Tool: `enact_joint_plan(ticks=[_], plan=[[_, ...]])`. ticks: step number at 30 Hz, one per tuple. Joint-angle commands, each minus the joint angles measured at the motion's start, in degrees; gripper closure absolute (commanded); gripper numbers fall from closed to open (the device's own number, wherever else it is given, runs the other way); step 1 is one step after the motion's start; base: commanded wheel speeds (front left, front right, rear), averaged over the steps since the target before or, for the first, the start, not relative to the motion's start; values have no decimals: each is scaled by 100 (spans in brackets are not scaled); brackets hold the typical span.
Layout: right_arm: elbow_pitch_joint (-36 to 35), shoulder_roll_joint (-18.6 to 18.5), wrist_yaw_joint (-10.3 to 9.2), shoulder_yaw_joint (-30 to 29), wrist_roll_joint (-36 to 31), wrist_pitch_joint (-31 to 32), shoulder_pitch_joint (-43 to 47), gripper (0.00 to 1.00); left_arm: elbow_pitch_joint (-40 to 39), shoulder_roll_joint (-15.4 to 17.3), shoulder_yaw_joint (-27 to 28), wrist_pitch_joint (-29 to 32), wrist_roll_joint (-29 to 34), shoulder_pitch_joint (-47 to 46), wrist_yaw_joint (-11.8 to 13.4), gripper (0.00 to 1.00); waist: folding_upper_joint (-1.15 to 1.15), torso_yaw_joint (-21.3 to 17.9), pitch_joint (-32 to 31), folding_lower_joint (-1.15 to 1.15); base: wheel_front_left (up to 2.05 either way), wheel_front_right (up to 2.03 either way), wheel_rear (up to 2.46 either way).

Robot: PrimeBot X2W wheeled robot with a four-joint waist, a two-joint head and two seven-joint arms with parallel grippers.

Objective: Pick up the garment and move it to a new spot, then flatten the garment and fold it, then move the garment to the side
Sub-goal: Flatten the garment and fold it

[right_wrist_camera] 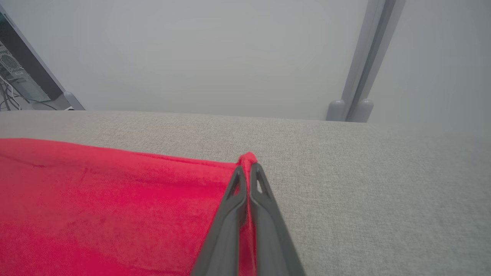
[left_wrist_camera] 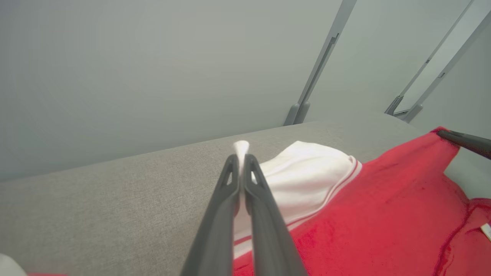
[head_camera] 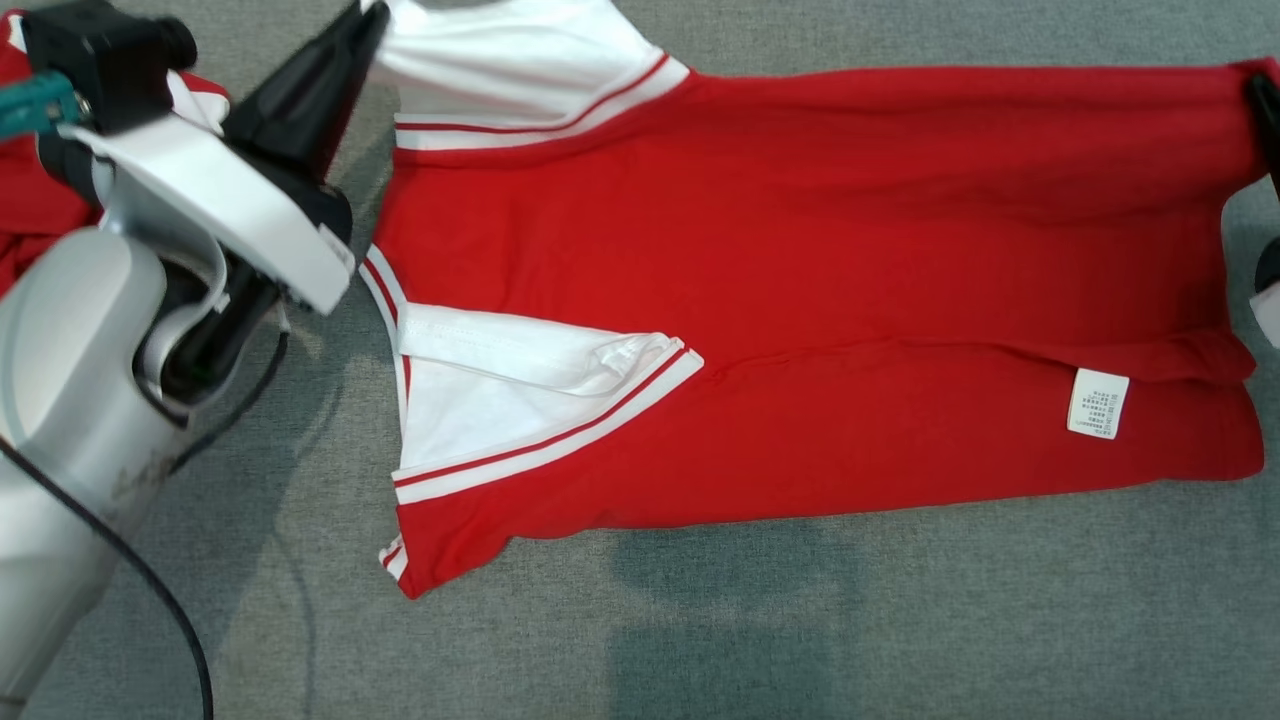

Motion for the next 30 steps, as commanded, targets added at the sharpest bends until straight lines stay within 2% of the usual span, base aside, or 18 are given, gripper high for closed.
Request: enact_joint_plan(ticks=[1,6,12,14,21,30], plan=[[-218,-272,7,-72,129,-85,404,100,-425,380,229,-19,-58,168,131,100,0,31,-64,0,0,0,0],[-495,-559,7,-282,228,-79,949,100,-1393,682,258,84,-226,781,484,100,0,120,-175,0,0,0,0],[-830,-693,7,-642,226,-91,1618,100,-2437,1038,261,261,-461,1514,932,100,0,226,-265,0,0,0,0],[-891,-696,7,-723,223,-114,1728,100,-2578,1088,279,246,-487,1625,1011,100,0,247,-282,0,0,0,0],[-1377,-688,7,-1290,130,-73,2617,100,-3574,1404,360,161,-658,2377,1523,100,0,390,-398,0,0,0,0],[-1812,-462,7,-1836,-24,306,3451,100,-4037,1559,228,334,-912,2949,1810,100,0,509,-488,0,0,0,0]])
